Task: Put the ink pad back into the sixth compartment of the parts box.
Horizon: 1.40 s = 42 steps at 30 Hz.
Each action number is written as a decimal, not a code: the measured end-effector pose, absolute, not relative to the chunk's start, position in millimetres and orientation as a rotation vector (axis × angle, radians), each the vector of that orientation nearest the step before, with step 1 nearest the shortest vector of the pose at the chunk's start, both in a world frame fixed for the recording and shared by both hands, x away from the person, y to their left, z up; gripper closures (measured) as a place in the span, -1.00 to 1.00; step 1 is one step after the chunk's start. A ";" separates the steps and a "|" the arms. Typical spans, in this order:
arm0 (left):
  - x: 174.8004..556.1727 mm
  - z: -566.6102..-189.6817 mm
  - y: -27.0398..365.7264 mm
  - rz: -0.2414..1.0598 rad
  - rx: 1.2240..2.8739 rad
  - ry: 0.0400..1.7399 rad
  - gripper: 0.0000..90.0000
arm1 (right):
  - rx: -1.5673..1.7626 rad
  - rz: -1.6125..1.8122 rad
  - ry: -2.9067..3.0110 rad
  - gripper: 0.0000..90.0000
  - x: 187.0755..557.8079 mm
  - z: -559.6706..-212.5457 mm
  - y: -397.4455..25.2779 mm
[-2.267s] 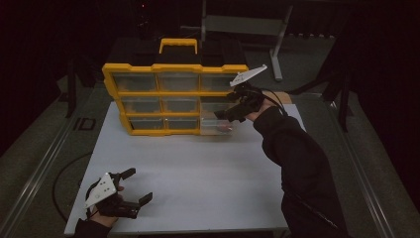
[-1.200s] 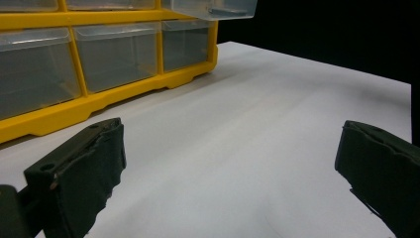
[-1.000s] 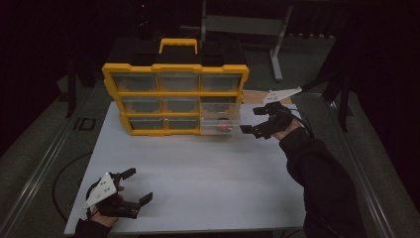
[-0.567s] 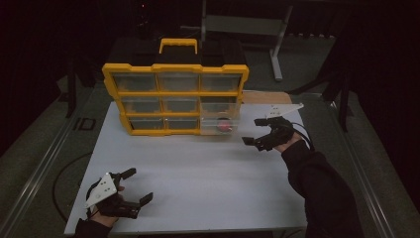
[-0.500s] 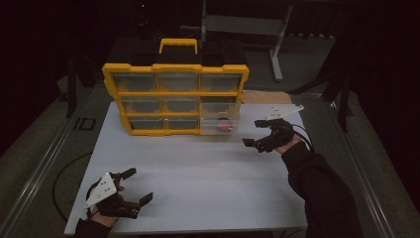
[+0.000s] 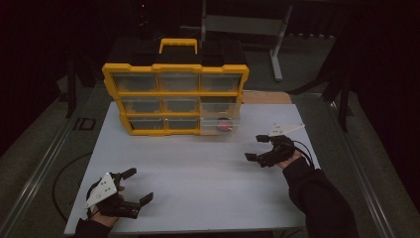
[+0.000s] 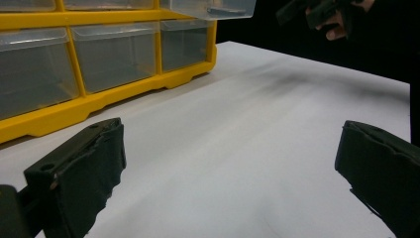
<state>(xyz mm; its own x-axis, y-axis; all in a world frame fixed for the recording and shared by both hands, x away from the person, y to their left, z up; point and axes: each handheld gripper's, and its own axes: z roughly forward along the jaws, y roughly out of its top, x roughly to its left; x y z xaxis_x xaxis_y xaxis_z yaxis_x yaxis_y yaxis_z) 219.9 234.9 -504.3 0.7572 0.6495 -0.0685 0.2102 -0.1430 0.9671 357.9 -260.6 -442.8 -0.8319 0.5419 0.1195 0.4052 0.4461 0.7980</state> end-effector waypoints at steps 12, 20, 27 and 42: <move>219.9 -504.2 234.5 0.437 1.709 0.682 -1.00 | 0.859 1.328 2.533 -0.77 332.5 -473.8 -267.8; 220.2 -504.3 234.4 0.435 1.709 0.683 -1.00 | 0.888 1.317 2.460 -0.76 312.8 -491.2 -276.3; 220.2 -504.2 234.1 0.435 1.710 0.682 -1.00 | 0.913 1.301 2.445 -0.76 299.3 -499.0 -285.7; 220.7 -504.8 233.9 0.429 1.710 0.678 -1.00 | 0.972 1.362 2.260 -0.76 274.7 -508.6 -297.6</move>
<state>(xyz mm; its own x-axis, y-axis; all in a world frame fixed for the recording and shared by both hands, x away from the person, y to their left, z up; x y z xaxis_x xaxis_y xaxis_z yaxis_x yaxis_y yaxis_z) 220.7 233.9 -504.8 0.7631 0.6424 -0.0710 0.2109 -0.1437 0.9669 274.7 -297.6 -508.6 -0.7133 0.6977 0.0658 0.3841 0.3107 0.8695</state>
